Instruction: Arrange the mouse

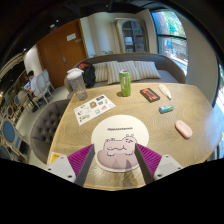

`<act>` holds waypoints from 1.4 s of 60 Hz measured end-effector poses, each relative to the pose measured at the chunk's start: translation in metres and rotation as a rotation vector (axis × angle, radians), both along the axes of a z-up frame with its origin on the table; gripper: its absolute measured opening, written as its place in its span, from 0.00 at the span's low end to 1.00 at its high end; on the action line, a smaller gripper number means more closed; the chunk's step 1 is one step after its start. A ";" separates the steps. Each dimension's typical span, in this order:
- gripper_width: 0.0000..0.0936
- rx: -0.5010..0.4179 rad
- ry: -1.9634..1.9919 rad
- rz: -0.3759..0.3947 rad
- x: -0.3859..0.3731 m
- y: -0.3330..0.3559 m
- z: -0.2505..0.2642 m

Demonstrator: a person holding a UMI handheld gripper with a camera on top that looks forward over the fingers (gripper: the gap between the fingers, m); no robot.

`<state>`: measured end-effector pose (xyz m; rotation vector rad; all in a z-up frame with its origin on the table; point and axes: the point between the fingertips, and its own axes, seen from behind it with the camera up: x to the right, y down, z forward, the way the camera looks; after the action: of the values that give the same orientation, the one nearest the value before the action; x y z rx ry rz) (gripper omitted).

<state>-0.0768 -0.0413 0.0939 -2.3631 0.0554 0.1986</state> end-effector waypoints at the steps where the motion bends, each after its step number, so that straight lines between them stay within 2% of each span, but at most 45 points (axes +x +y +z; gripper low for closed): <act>1: 0.89 0.000 -0.001 -0.006 0.002 0.000 0.000; 15: 0.89 -0.032 -0.004 -0.101 0.064 -0.012 -0.030; 30: 0.88 0.015 -0.160 -0.171 0.215 -0.004 -0.065; 42: 0.87 0.017 -0.222 -0.156 0.307 0.021 -0.104; 56: 0.85 0.090 -0.141 -0.068 0.324 0.070 -0.112; 63: 0.78 0.122 -0.144 -0.046 0.327 0.095 -0.110; 68: 0.67 0.137 -0.140 -0.043 0.329 0.109 -0.110; 70: 0.57 0.141 -0.141 -0.050 0.330 0.113 -0.110; 75: 0.52 0.146 -0.139 -0.103 0.333 0.114 -0.110; 84: 0.43 0.053 -0.140 -0.147 0.332 0.113 -0.112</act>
<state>0.2555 0.0717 -0.0185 -2.3022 0.1542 -0.0362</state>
